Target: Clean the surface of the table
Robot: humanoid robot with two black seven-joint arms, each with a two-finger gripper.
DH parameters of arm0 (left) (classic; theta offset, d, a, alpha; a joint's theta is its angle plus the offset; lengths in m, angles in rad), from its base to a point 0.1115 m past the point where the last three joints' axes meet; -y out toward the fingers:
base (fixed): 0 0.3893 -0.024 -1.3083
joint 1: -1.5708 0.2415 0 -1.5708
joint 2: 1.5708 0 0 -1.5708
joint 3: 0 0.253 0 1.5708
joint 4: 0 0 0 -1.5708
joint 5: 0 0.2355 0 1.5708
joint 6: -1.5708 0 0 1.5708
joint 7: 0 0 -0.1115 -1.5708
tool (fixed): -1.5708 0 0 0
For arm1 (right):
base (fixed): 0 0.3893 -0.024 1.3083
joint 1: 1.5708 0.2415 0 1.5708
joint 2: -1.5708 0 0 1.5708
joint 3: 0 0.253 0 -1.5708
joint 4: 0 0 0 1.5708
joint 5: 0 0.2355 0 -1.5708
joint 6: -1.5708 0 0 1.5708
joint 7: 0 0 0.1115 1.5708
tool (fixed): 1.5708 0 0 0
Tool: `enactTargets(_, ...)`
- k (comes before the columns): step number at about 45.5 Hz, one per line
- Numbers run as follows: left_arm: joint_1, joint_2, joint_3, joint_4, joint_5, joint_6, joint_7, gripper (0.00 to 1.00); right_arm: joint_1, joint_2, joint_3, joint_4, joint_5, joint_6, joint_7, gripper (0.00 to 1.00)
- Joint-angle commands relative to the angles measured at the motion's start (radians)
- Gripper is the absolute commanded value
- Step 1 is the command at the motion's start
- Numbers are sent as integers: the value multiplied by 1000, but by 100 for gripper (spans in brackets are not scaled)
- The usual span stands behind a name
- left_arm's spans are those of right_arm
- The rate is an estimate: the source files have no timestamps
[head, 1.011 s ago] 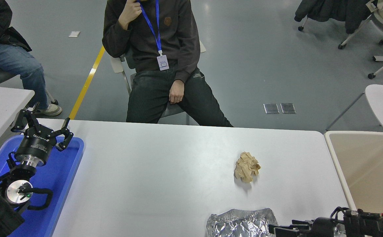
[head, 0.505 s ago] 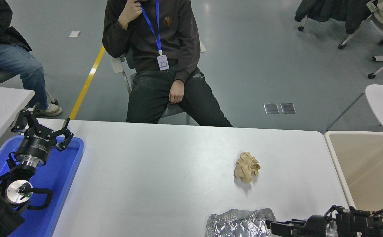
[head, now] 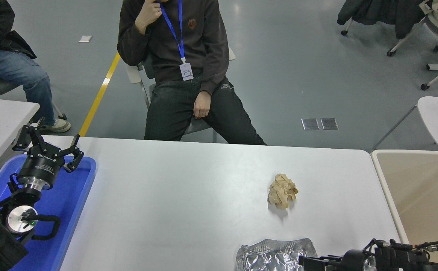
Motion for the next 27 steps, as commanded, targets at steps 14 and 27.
enactTargets(14,0,0,0,0,0,0,1,100,-3,21,-4,-46,-22,-5,5,93)
enactTargets(27,0,0,0,0,0,0,-1,100,3,40,-22,-79,-54,-5,10,78)
